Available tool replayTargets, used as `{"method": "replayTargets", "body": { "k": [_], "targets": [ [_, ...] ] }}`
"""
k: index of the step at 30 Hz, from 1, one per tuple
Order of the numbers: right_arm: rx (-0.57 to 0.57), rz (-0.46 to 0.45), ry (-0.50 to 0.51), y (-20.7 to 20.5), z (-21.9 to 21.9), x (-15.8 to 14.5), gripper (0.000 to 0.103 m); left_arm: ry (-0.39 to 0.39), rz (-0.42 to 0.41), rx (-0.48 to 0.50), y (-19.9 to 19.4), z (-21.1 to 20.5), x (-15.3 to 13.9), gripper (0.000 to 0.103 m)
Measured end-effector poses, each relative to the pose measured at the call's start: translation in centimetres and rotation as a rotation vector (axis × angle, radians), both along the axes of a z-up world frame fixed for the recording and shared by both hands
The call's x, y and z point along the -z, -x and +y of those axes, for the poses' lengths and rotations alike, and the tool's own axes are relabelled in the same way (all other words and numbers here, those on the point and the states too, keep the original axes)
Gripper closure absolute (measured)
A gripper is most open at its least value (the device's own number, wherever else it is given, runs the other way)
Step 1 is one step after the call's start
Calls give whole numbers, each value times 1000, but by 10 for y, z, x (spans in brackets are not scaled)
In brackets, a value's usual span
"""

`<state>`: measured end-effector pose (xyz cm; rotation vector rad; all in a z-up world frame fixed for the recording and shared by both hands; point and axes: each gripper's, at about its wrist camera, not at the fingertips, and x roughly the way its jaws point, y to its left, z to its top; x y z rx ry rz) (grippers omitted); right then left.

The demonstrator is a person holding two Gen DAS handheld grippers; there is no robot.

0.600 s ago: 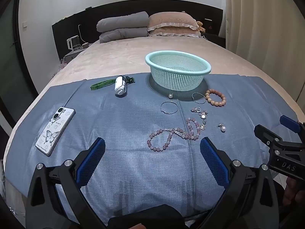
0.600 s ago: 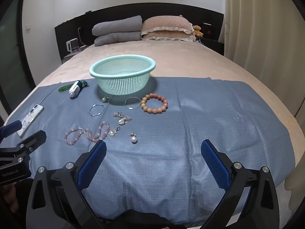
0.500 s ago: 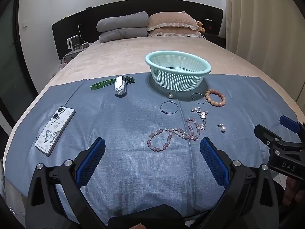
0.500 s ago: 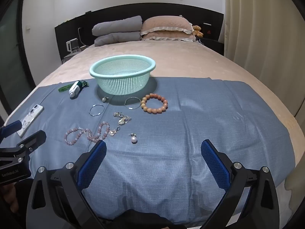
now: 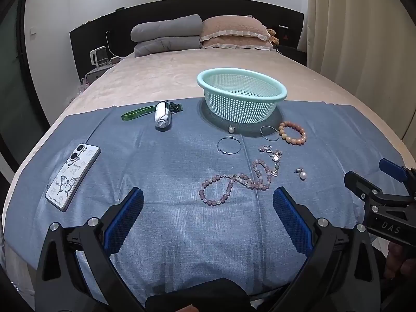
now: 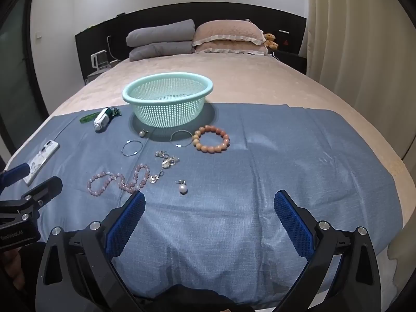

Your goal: Organize jewelry

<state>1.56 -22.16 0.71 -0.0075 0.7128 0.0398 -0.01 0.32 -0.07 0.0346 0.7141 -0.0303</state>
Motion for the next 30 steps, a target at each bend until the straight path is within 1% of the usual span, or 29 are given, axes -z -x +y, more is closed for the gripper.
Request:
{"method": "replayTargets", "body": {
  "k": [20,30],
  "targets": [
    [4,0,11,1,2,0,8,7,5,11,-1,-1,0,6],
    [5,1,0,1,0,0,8,9,6,13,-1,0,0,6]
  ]
}}
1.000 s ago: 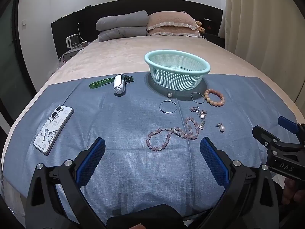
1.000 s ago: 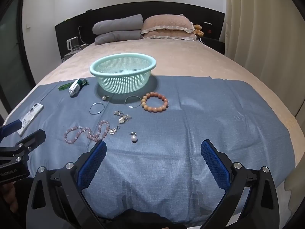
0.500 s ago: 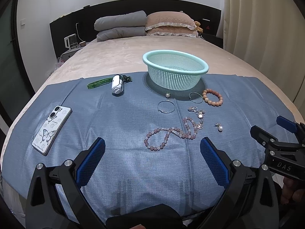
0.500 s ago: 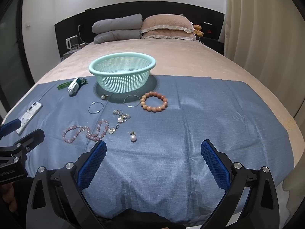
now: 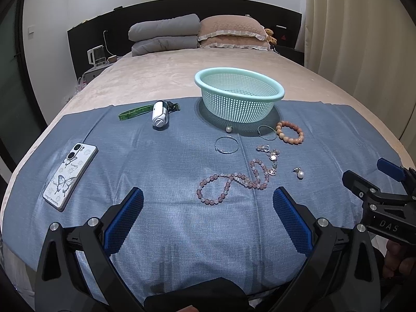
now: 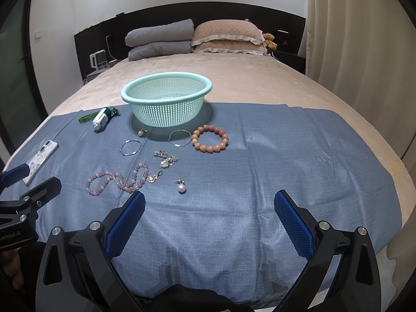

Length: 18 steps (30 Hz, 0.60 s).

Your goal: Organize jewelry

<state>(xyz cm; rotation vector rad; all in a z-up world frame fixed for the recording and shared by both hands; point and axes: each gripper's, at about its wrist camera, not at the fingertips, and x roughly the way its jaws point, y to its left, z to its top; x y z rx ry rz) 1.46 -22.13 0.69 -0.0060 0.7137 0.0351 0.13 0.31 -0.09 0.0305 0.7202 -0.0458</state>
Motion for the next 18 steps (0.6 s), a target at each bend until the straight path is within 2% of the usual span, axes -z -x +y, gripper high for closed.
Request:
{"method": "replayTargets", "body": {
  "k": [18],
  "targets": [
    [6,-2,8,1,0,-1,8,2,10,2,-1,0,2,6]
  ]
}}
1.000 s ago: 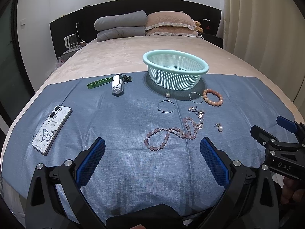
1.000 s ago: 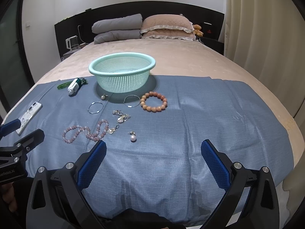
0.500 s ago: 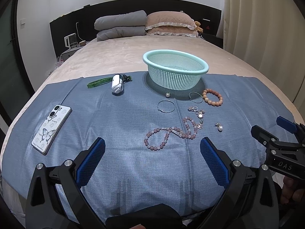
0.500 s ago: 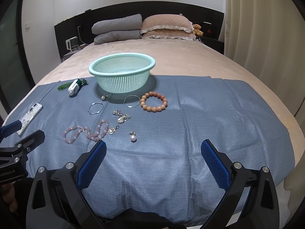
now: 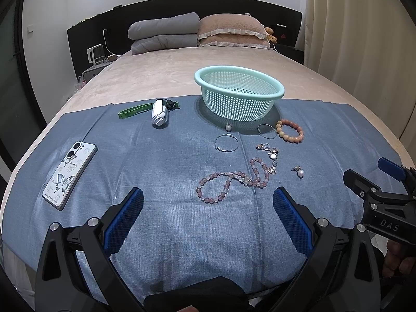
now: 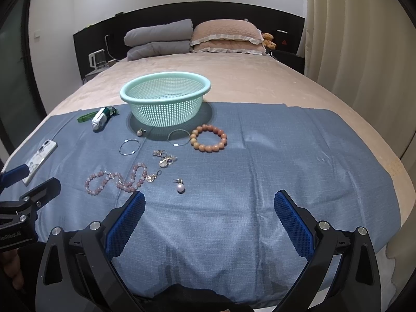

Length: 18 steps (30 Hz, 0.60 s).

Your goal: Organize jewelry

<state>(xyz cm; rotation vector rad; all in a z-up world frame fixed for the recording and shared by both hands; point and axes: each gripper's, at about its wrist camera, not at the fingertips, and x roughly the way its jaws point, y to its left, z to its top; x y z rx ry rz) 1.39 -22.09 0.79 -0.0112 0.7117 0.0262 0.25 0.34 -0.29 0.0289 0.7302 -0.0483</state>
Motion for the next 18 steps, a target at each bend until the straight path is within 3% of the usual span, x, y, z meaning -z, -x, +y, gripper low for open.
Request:
{"method": "replayTargets", "body": {
  "k": [18],
  "targets": [
    [-30,43,-17,-7,1,1,8,72,32,30,-3,8,-2,6]
  ]
}}
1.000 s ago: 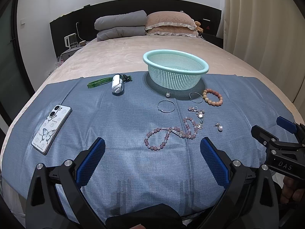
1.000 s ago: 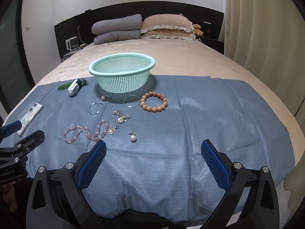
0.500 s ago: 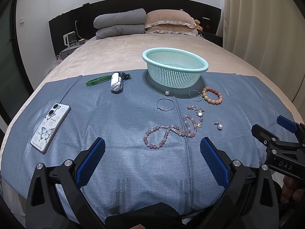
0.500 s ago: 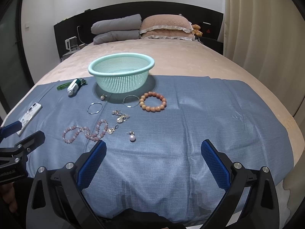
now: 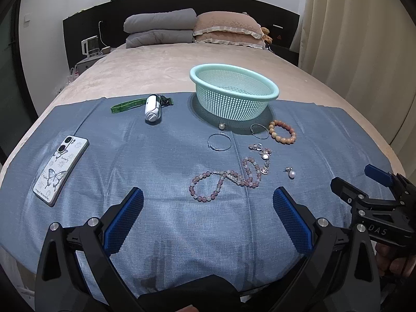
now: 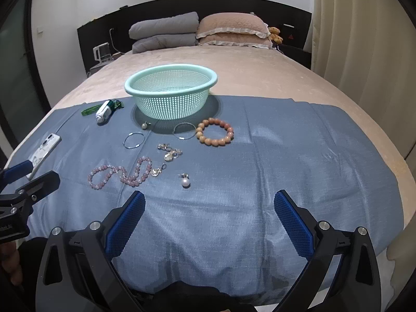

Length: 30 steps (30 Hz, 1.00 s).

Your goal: Organize jewelry

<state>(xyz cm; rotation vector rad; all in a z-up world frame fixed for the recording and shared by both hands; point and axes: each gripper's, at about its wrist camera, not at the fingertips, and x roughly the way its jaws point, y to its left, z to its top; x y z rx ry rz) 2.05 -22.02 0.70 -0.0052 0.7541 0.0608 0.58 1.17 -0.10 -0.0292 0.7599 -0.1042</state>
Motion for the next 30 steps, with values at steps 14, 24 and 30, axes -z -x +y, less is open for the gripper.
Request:
{"method": "replayTargets", "body": {
  "k": [14,24,30],
  "targets": [
    [-28,55,-49,-53,-14,-5,8,-25,40,4,-48,20,-6,6],
    [-32,102,-53,-111,-15,12,8,-47,128,122,-116,15,15,6],
    [-36,146,-24,-143,-12,31,8,-88,160,175,-156,6,33,6]
  ]
}}
